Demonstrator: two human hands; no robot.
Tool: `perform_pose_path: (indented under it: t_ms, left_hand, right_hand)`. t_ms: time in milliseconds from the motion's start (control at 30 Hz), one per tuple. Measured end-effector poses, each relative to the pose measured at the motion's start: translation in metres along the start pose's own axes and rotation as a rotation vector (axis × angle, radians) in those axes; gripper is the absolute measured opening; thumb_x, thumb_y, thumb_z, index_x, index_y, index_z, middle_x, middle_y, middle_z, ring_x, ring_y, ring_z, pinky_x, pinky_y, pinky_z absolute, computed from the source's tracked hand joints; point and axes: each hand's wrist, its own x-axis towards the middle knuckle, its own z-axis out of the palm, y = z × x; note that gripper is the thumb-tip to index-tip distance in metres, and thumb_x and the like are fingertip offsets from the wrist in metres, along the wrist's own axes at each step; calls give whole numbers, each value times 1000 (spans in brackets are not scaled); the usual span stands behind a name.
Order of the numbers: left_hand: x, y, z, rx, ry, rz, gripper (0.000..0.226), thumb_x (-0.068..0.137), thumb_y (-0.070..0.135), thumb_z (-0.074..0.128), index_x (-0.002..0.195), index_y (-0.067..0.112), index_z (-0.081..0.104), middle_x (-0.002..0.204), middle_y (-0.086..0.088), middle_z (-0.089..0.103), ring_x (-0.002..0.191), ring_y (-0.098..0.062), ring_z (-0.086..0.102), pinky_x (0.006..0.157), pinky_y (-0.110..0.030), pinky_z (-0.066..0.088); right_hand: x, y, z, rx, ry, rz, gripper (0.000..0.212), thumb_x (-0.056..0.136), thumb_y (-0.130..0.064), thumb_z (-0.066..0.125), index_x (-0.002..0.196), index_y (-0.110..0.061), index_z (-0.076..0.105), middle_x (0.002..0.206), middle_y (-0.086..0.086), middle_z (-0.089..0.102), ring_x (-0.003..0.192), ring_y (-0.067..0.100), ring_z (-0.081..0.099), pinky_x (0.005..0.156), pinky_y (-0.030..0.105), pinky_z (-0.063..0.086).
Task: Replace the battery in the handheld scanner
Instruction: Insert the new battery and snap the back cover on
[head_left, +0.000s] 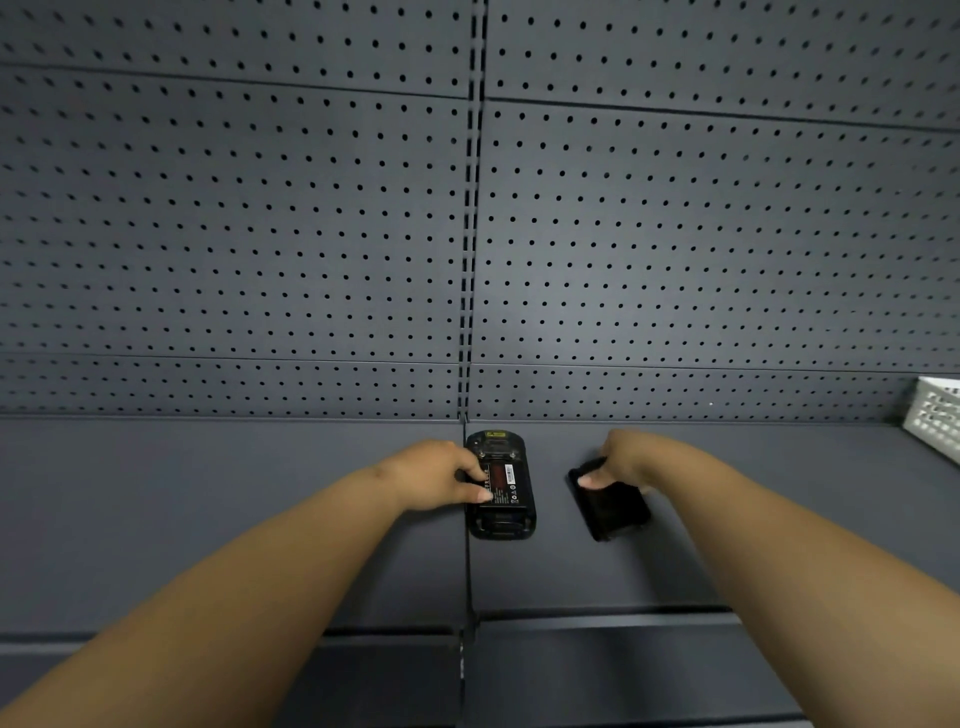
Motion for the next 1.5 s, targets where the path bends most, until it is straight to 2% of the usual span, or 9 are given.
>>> perform_pose_path:
  t_ms: [100, 200, 300, 500, 667, 900, 1067, 1233, 1500]
  left_hand:
    - [-2, -7, -2, -46, -2, -3, 40, 87, 39, 59, 123, 21, 58, 131, -2, 58, 121, -16, 51, 103, -28, 38]
    - [-7, -12, -1, -113, 50, -3, 44, 87, 37, 60, 126, 16, 55, 133, -2, 58, 123, -16, 53, 105, -27, 38]
    - [-11, -15, 1, -107, 129, 26, 57, 87, 38, 60, 136, 15, 44, 142, -3, 50, 130, -15, 46, 105, -23, 34]
    - [-12, -16, 2, -86, 218, 92, 77, 80, 43, 66, 144, 21, 30, 150, -2, 37, 138, -15, 33, 111, -21, 24]
    - [-11, -22, 8, -15, 170, 185, 92, 73, 46, 72, 147, 24, 23, 159, 3, 13, 145, -10, 14, 114, -18, 9]
    - [-9, -22, 11, 38, 136, 252, 92, 71, 45, 74, 146, 29, 24, 160, 5, 8, 146, -11, 11, 118, -26, 14]
    - [-9, -23, 12, 61, 136, 276, 84, 74, 44, 72, 144, 29, 29, 159, 6, 12, 146, -12, 14, 117, -24, 14]
    - [-6, -25, 15, 85, 133, 315, 74, 77, 43, 70, 141, 28, 36, 158, 5, 17, 145, -8, 15, 109, -12, 9]
    - [-5, -25, 17, 105, 100, 328, 67, 80, 42, 66, 139, 29, 39, 157, 6, 21, 144, -8, 19, 115, -21, 17]
  right_hand:
    - [1, -1, -19, 461, 118, -155, 8, 85, -14, 66, 83, -10, 59, 93, 13, 61, 91, 28, 60, 89, 41, 48]
    - [-1, -18, -23, 1054, 152, -286, 19, 88, -1, 59, 76, -14, 52, 76, 7, 56, 66, 18, 53, 63, 31, 49]
    - [-1, -46, 0, 1207, 107, -345, 20, 87, 1, 59, 76, -15, 54, 77, 6, 58, 66, 17, 55, 67, 33, 51]
    - [14, -70, 45, 1193, 134, -365, 18, 84, -3, 64, 78, -18, 56, 88, 6, 60, 75, 17, 58, 87, 38, 52]
    - [17, -66, 59, 1148, 125, -456, 18, 83, -4, 66, 79, -20, 57, 86, 2, 59, 79, 16, 57, 81, 28, 50]
    - [19, -55, 66, 1041, 142, -470, 18, 82, -6, 67, 99, -10, 62, 80, -4, 58, 74, 7, 56, 68, 12, 48]
    - [20, -49, 65, 1019, 84, -424, 34, 86, -1, 61, 120, -4, 61, 103, 9, 59, 97, 18, 54, 102, 33, 43]
    - [21, -42, 68, 994, 86, -394, 45, 83, 3, 63, 127, 2, 52, 101, 12, 56, 89, 17, 54, 89, 23, 45]
    - [20, -35, 68, 987, 87, -385, 43, 81, 5, 64, 123, 4, 55, 83, 0, 52, 74, 7, 50, 75, 11, 43]
